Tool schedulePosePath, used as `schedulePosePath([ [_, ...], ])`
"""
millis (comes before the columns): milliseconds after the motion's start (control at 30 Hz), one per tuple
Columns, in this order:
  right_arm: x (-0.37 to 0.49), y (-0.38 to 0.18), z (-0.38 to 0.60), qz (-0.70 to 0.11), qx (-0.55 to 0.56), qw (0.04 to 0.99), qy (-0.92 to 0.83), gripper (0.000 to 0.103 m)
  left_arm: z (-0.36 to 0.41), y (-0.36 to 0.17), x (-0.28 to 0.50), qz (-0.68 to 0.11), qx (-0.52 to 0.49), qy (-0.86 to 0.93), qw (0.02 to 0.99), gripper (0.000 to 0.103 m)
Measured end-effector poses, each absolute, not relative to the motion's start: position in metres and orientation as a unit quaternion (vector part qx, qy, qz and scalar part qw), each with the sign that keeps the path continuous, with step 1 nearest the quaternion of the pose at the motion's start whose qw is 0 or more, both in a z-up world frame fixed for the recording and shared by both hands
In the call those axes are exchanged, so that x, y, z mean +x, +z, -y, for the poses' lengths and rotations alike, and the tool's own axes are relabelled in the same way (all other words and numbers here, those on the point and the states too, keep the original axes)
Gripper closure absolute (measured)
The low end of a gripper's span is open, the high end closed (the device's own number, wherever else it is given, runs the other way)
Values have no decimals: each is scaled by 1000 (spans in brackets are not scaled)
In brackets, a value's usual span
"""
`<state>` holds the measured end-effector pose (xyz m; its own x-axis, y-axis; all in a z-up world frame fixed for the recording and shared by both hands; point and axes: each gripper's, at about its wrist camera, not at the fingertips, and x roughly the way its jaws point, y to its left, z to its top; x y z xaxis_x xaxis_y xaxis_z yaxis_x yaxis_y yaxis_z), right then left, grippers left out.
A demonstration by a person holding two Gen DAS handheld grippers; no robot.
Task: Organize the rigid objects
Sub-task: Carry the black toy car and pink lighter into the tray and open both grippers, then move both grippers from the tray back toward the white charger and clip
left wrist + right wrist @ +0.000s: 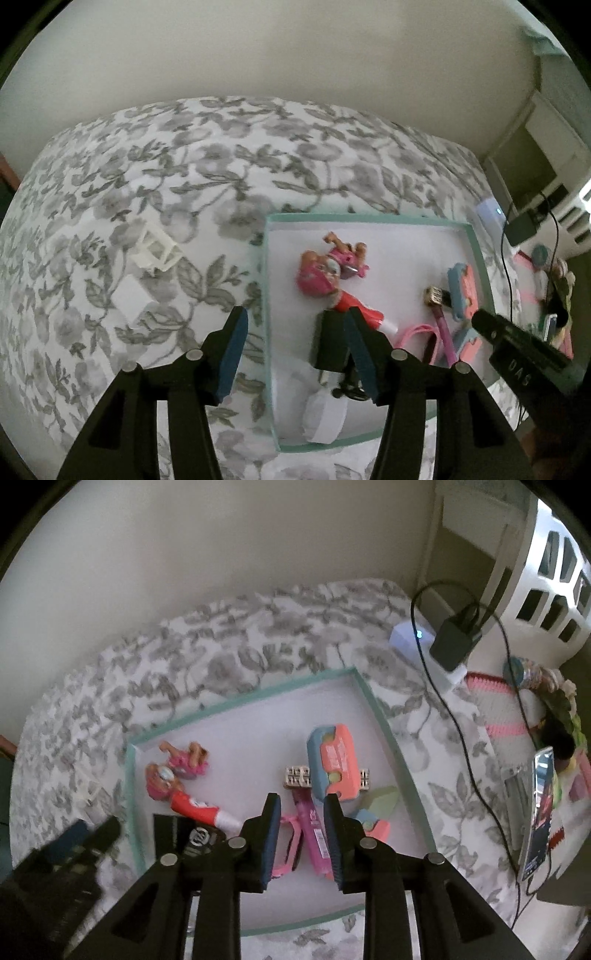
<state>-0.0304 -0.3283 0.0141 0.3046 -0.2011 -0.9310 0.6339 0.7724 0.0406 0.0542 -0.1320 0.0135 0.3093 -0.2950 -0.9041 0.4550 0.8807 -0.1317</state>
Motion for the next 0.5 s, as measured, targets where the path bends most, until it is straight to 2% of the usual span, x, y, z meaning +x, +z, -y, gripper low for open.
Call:
schedulePosePath([
  [67,-30,11,329,-529,209,778,-266,73,128,13,57,-542,70,-227,806,47],
  [133,-30,10,329,-528,208,779,-268,62,126,11,59,-544,68,-222,807,46],
  [167,-30,10,328,-528,206,779,-268,60,125,11,60,-544,69,-218,807,40],
  [200,-30,10,327,-528,204,780,-269,58,124,11,61,-543,70,-216,808,23],
  [233,-30,10,327,-527,203,780,-268,51,123,11,62,-541,70,-213,811,18],
  [300,-29,10,326,-526,198,782,-270,36,122,12,62,-537,69,-207,815,16],
  [400,-28,14,324,-516,183,790,-278,31,120,13,64,-532,74,-198,820,12],
  [500,-28,16,326,-509,185,793,-279,19,118,12,65,-530,77,-190,823,11],
])
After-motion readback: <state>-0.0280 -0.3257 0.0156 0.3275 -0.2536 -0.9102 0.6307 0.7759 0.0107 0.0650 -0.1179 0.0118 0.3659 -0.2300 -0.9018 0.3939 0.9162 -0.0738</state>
